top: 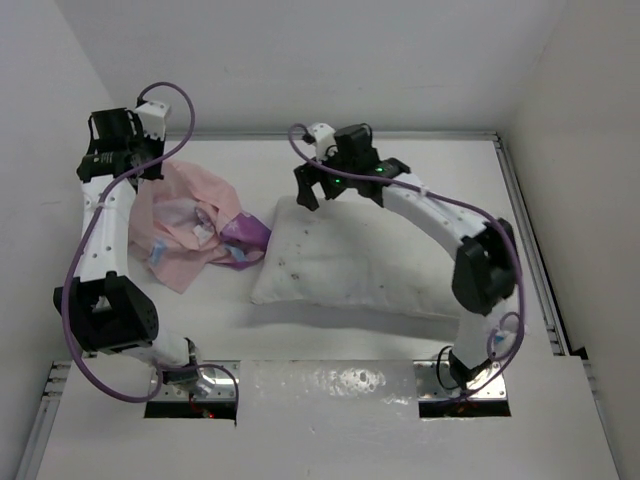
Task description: Put the pillow into the pillowcase
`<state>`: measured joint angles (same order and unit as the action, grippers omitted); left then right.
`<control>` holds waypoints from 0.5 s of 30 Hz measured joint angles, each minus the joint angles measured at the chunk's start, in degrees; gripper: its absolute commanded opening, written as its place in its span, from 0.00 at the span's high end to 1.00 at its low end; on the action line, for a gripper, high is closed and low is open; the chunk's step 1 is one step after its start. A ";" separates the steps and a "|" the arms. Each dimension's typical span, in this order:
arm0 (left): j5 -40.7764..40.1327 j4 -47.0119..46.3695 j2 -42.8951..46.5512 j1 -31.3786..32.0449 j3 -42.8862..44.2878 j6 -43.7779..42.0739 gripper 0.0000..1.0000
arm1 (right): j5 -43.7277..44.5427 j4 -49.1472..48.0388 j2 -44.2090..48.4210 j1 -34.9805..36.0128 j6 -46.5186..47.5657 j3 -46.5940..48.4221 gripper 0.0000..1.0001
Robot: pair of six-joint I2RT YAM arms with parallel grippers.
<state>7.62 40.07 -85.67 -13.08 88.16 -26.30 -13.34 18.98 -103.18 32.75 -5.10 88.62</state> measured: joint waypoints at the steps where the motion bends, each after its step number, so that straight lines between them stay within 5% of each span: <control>1: 0.00 0.09 0.31 0.07 -0.33 -0.02 1.00 | -0.04 -0.07 -3.45 0.74 -0.26 2.27 0.01; 8: 0.55 0.07 1.66 0.81 -1.92 0.35 1.00 | 0.52 1.53 -17.44 3.02 -1.44 9.09 0.02; 11: 0.66 0.04 1.66 1.25 -1.95 0.74 1.00 | -0.15 2.60 -18.84 3.13 -2.34 8.44 0.09; 12: 0.63 0.04 1.66 1.49 -1.95 0.85 1.00 | -0.13 1.90 -18.51 3.15 -2.60 7.26 0.31; 15: 0.52 0.04 1.66 2.27 -1.95 0.90 1.00 | 0.22 -1.27 -15.80 3.91 -3.43 1.70 0.73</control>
<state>8.14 40.12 -84.01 -10.81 86.21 -25.41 -13.13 17.72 -118.98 36.67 -8.54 90.32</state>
